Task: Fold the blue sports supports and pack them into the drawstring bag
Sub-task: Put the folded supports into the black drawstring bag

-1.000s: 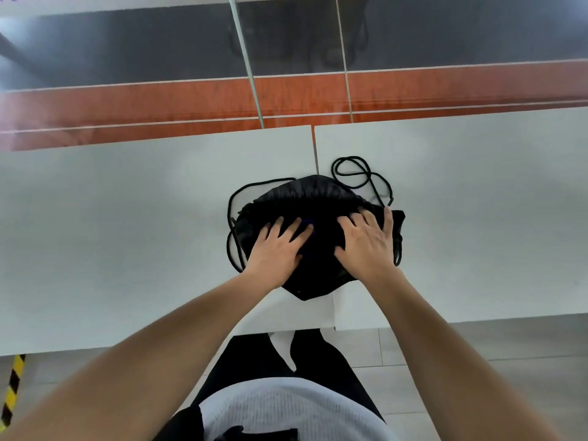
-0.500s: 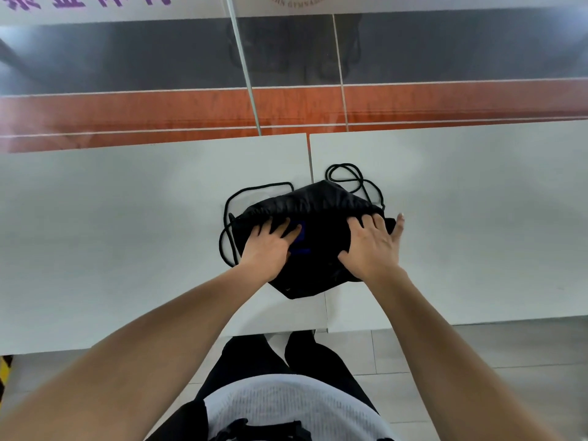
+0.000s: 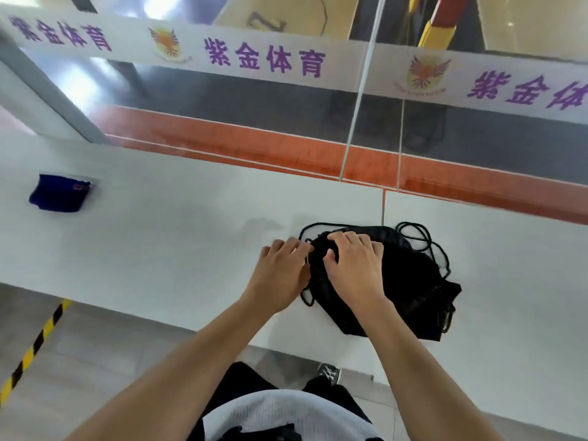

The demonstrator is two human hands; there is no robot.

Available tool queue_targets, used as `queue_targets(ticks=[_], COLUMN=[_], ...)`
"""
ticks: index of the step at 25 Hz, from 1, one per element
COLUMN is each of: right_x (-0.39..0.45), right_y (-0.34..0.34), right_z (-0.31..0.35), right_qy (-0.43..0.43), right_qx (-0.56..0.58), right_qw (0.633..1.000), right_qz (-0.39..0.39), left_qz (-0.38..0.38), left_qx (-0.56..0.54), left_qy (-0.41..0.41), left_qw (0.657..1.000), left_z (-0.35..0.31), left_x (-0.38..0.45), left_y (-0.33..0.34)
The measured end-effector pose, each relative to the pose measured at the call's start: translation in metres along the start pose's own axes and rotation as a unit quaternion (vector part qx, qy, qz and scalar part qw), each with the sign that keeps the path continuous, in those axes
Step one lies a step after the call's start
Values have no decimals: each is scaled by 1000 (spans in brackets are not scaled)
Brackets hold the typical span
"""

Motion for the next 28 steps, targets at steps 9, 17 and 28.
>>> queue_targets(ticks=[9, 17, 28], right_x=[-35, -61, 26], right_y=[47, 111, 224], right_z=[240, 413, 548], right_qy=[-119, -163, -143], right_qx=[71, 91, 101], right_qw=[990, 981, 975], right_qz=[5, 55, 138], left_qz=[-133, -134, -58], left_qx=[-13, -37, -81], left_qy=[-124, -212, -286], left_qw=[983, 967, 953], left_z=[178, 325, 510], left_x=[-135, -239, -221], left_y=[-118, -157, -164])
Point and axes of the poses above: each hand's wrist, its own x-axis towards the middle knuckle, its own y-axis out of the palm, z = x × y, the point moved 3 cm from there along x, towards the middle knuckle, and after that the axes turned 7 degrees about y, right-handed, at the moved point
